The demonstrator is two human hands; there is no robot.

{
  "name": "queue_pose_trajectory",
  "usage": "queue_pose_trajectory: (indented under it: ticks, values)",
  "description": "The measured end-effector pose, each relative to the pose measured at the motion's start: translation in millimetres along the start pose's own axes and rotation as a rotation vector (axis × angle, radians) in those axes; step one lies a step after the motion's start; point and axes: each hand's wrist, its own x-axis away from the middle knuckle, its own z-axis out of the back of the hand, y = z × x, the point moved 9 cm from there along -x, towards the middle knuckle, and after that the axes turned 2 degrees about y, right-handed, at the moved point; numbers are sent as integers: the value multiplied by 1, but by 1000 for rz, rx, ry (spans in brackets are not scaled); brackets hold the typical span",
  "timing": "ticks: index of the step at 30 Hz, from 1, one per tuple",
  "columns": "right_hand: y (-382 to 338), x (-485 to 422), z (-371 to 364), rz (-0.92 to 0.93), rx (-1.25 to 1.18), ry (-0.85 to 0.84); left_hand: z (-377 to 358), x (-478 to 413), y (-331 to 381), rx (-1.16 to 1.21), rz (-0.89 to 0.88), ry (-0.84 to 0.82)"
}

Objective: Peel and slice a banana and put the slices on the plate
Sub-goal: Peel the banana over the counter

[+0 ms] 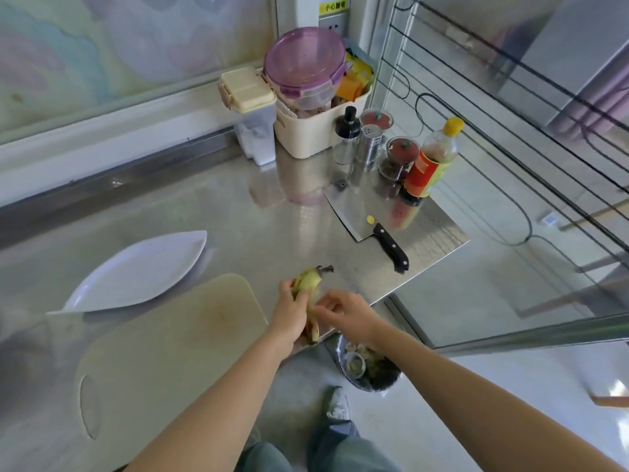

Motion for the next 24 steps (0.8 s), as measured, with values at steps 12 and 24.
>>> queue_pose_trajectory:
  ticks: [12,24]
  values:
    - [59,33,84,-32,225,225,-85,43,-2,-237,52,-368]
    - [63,68,75,-31,405,239,-91,68,-23,-558,142,-564]
